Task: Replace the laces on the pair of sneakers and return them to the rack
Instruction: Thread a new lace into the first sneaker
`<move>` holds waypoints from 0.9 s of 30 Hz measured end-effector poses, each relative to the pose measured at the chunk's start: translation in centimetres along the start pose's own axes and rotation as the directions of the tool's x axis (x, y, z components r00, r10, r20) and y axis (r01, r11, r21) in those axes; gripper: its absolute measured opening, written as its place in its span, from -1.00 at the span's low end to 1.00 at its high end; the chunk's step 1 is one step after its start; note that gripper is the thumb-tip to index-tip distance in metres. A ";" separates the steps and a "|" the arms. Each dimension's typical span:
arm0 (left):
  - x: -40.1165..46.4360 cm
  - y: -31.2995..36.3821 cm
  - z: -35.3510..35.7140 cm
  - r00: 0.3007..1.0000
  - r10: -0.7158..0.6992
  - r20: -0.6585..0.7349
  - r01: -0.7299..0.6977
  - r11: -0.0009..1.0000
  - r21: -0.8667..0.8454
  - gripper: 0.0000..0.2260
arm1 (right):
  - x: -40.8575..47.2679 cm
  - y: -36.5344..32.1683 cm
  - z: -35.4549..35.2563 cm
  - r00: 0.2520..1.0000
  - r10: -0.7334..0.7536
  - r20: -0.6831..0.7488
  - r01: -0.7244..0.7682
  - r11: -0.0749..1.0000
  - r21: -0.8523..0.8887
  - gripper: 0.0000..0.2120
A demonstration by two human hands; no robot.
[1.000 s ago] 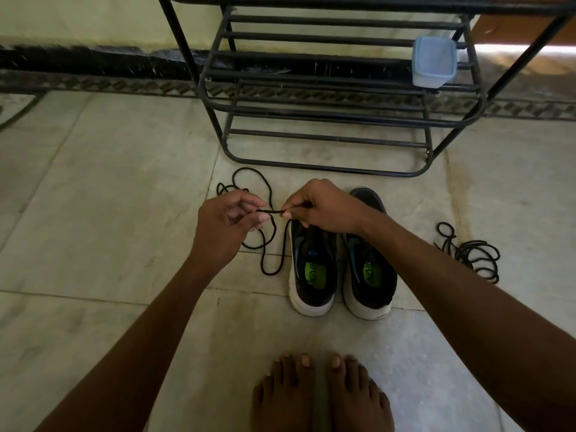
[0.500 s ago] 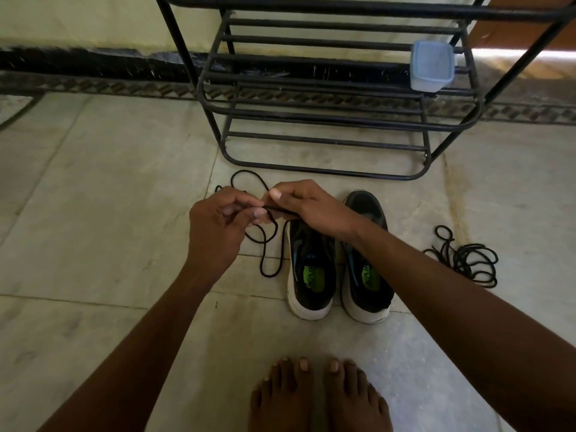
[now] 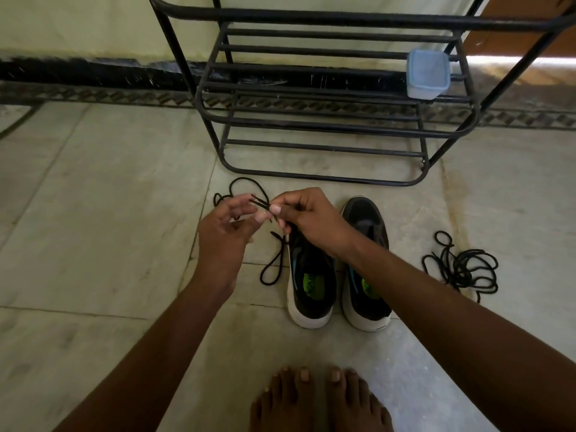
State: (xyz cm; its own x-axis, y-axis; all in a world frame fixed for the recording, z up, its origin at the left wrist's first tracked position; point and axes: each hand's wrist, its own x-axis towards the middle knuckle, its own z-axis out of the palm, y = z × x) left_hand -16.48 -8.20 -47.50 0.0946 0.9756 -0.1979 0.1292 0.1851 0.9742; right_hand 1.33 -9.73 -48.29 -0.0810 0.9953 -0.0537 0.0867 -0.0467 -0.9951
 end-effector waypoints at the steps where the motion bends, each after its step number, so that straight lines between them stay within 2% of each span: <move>1: -0.2 -0.2 0.2 1.000 -0.012 -0.007 0.012 1.000 0.001 -0.72 | -0.1 0.1 0.1 1.000 0.002 0.000 -0.002 1.000 -0.003 -0.79; 6: -1.1 -0.6 1.1 0.997 0.053 -0.063 -0.057 0.996 -0.064 -0.86 | -0.2 0.5 0.4 1.000 0.006 0.001 -0.006 0.999 -0.031 -0.81; 12: -1.0 -1.3 1.2 0.986 -0.051 -0.160 0.024 0.986 -0.168 -0.80 | -0.2 0.7 0.3 1.000 0.019 -0.009 -0.020 0.999 -0.037 -0.83; 19: -1.2 -1.0 1.4 0.990 -0.078 -0.118 0.054 0.980 -0.193 -0.85 | -0.1 0.7 0.2 1.000 0.014 0.025 -0.012 0.997 -0.079 -0.83; 27: -1.0 -0.9 1.3 0.992 -0.065 -0.107 0.049 0.988 -0.145 -0.85 | -0.3 0.7 0.2 0.999 0.004 0.048 0.001 0.993 -0.114 -0.83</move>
State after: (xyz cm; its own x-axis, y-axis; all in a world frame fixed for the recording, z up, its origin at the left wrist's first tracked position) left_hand -15.38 -9.46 -48.34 -0.0203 0.9686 -0.2478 -0.0113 0.2476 0.9688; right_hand 1.24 -10.07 -49.00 -0.1285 0.9898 -0.0618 0.1994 -0.0353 -0.9793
